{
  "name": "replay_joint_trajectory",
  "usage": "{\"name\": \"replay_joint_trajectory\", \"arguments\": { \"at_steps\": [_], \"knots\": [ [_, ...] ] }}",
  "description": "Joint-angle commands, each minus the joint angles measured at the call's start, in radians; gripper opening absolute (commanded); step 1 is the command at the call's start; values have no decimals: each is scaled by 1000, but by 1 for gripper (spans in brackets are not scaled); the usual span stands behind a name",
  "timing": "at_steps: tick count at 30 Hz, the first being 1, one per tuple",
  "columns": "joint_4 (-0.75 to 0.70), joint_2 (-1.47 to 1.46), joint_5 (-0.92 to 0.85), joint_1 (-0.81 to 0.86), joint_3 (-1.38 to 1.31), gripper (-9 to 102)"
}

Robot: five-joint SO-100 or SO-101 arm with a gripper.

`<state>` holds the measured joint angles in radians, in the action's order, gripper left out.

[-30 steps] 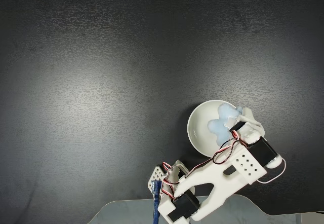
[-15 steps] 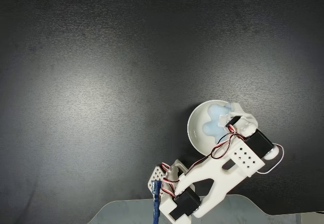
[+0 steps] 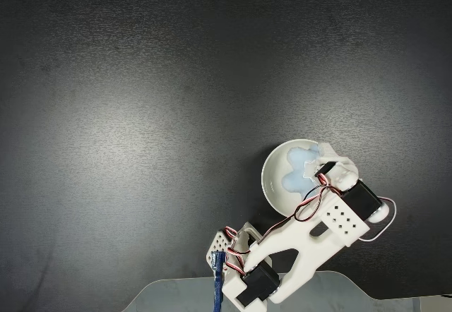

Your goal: Grasp a skyblue doll and put it in the white bowl.

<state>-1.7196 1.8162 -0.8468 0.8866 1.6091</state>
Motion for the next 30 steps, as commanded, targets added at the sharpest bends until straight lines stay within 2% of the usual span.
{"name": "replay_joint_trajectory", "arguments": {
  "at_steps": [1,8,11,20,24,27,30],
  "knots": [
    [-54,9,-8,-15,-5,46],
    [-54,8,-8,-12,-5,66],
    [-54,8,-8,-6,-6,71],
    [-51,23,-5,-15,-43,71],
    [-31,51,18,-26,-256,71],
    [18,117,35,-114,-477,71],
    [34,179,110,-276,-614,71]
  ]
}}
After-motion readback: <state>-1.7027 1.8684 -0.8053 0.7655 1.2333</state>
